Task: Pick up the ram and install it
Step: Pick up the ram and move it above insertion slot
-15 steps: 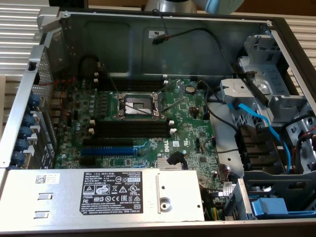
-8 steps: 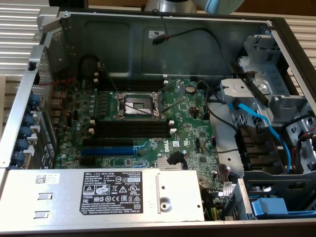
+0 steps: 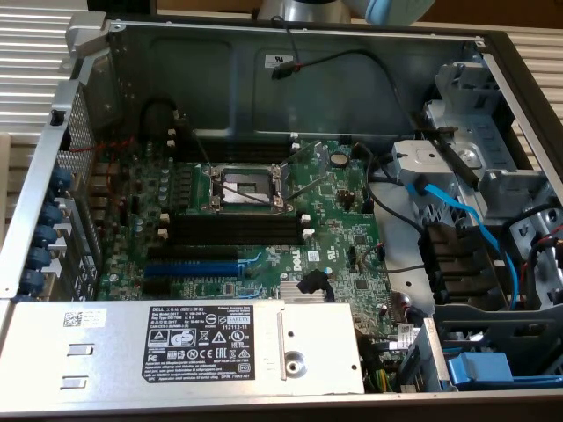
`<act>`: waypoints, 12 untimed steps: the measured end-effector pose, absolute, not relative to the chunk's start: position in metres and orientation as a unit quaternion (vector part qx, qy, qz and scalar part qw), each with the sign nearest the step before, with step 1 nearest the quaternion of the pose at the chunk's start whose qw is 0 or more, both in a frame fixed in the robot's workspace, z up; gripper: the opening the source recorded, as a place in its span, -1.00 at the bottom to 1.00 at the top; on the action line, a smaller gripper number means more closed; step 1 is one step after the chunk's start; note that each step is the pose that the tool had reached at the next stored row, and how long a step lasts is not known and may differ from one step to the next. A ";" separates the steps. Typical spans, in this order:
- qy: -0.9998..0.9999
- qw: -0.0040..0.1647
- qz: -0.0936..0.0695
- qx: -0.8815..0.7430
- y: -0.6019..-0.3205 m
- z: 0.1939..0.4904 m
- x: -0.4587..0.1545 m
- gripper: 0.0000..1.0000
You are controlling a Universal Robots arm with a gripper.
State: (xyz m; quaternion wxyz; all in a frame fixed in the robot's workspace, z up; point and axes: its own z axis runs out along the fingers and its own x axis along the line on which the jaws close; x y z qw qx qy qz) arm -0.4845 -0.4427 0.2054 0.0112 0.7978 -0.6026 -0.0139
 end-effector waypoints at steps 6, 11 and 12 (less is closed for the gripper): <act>-0.603 0.011 -0.014 0.798 -0.444 0.205 -0.485 -0.49; -0.603 0.012 -0.013 0.798 -0.444 0.205 -0.484 -0.49; -0.603 0.012 -0.013 0.798 -0.444 0.205 -0.484 -0.49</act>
